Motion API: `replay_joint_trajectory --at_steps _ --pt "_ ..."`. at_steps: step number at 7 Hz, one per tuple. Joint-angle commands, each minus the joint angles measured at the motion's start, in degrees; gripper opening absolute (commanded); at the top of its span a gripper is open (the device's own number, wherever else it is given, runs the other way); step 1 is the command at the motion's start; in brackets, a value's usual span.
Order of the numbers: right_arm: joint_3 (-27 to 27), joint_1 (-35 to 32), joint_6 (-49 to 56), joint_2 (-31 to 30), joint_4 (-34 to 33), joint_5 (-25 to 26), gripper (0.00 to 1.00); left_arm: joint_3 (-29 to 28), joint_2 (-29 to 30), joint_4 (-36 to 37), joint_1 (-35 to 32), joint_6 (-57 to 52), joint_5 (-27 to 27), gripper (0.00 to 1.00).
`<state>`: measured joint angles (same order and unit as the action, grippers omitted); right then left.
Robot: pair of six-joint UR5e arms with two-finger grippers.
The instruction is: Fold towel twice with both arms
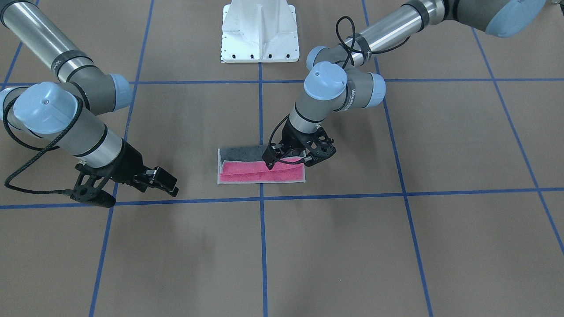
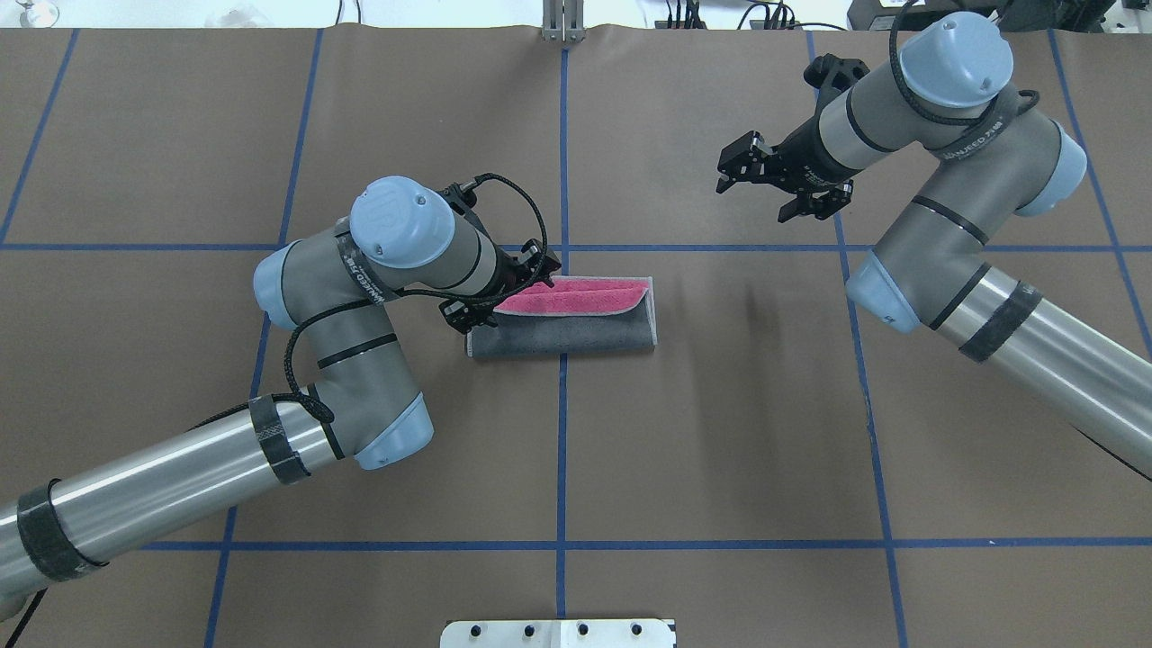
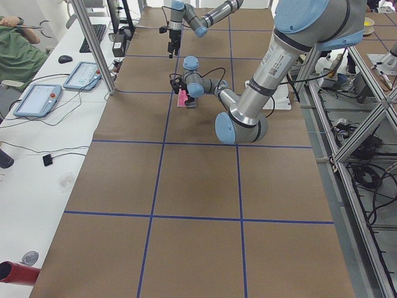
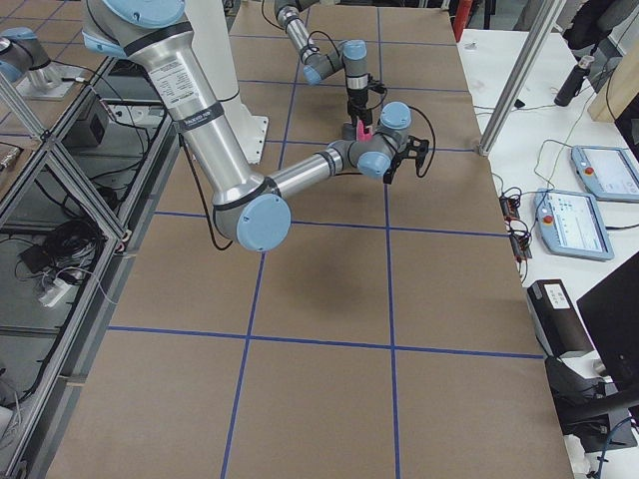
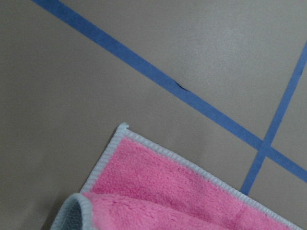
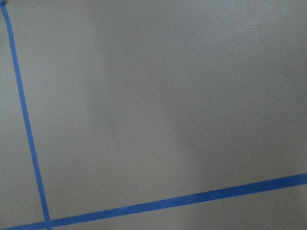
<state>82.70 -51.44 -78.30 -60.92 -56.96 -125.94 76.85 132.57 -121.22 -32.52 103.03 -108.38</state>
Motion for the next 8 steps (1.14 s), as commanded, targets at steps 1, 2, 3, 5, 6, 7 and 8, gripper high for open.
replay_joint_trajectory --at_steps 1,2,3,5,6,7,8 --pt "0.00 -1.90 3.40 -2.00 0.01 -2.20 0.99 -1.70 1.71 -0.07 0.00 0.24 0.62 1.00" --pt "0.00 -2.17 3.42 -2.01 0.01 -2.29 0.99 -3.45 3.55 -0.07 0.00 1.03 0.62 1.00" --pt "-0.08 -2.17 3.42 -2.09 0.01 -2.29 0.99 -4.07 4.35 -0.07 0.00 1.03 0.62 1.00" --pt "-0.08 -2.52 3.68 -2.09 0.01 -2.47 0.99 -5.83 6.10 0.02 0.00 1.12 2.10 1.00" --pt "-0.08 -2.87 3.77 -2.18 0.01 -2.99 0.99 -6.79 6.90 -0.07 0.00 1.21 2.20 1.00" --pt "-0.08 -3.40 4.21 -2.18 0.01 -3.69 0.99 -8.54 8.30 -0.94 0.00 1.21 3.25 1.00" --pt "-0.26 -3.58 4.21 -2.27 0.01 -3.87 0.99 -11.26 10.32 -1.99 -0.08 1.30 4.57 1.00"
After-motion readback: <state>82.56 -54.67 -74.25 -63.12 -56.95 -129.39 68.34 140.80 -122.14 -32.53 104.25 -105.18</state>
